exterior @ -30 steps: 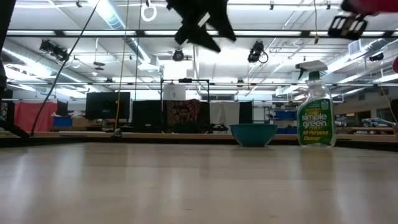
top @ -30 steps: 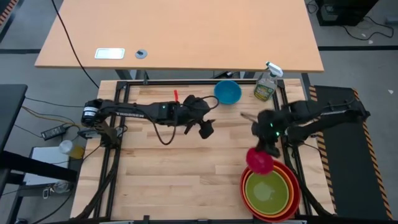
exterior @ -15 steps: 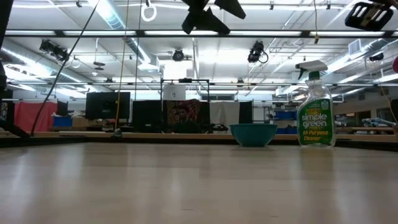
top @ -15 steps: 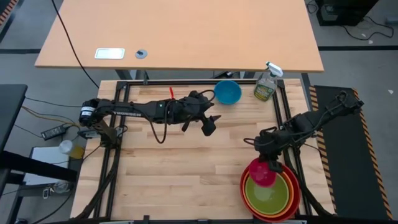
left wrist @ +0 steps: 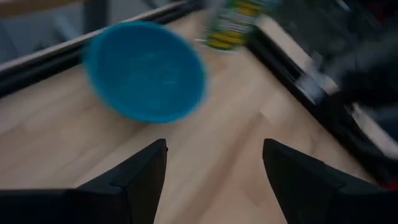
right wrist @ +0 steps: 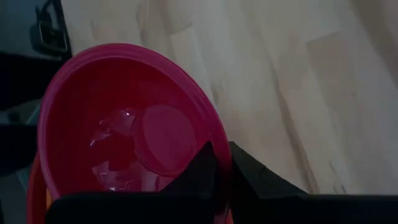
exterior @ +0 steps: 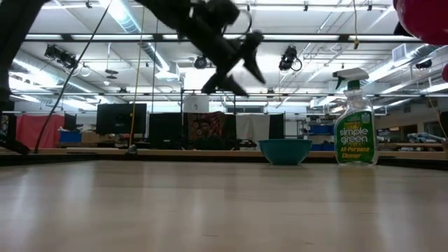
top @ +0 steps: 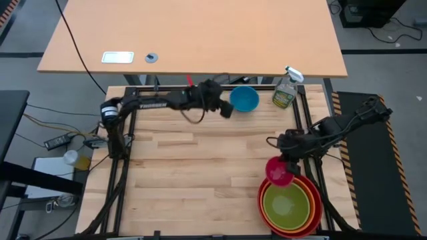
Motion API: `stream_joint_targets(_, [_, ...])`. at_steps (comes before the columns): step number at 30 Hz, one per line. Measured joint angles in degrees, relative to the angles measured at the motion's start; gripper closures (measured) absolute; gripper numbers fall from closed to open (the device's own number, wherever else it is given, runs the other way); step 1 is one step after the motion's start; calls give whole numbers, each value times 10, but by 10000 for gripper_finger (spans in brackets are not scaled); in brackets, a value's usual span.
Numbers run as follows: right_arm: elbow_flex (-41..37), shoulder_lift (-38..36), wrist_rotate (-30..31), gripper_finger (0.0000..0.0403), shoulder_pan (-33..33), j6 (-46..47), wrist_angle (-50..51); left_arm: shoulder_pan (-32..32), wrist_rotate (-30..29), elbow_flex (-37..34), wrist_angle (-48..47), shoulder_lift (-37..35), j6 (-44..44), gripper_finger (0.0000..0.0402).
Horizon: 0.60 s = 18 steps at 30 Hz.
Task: Nest bowls inside each other
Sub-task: Stack the pink bowl into the green bowl
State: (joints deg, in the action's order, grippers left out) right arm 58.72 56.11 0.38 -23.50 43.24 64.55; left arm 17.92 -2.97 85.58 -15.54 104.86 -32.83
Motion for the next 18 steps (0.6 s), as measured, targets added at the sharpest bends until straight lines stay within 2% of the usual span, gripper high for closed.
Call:
stream_joint_targets(3, [0,-22,30,374,6,7,2,42,39,0,10,25,-70,139])
stream_joint_targets(7, [0,-39,73,374,19,3,2,79,121,0,42,76,-160,141])
stream_joint_targets(9, [0,-44,80,374,29,-5,1,91,137,0,51,104,-191,141])
stream_joint_targets(13, [0,-45,76,374,47,-17,1,103,139,0,85,135,-214,141])
stream_joint_targets(18, [0,-45,75,374,60,-27,-5,97,101,0,131,150,-218,141])
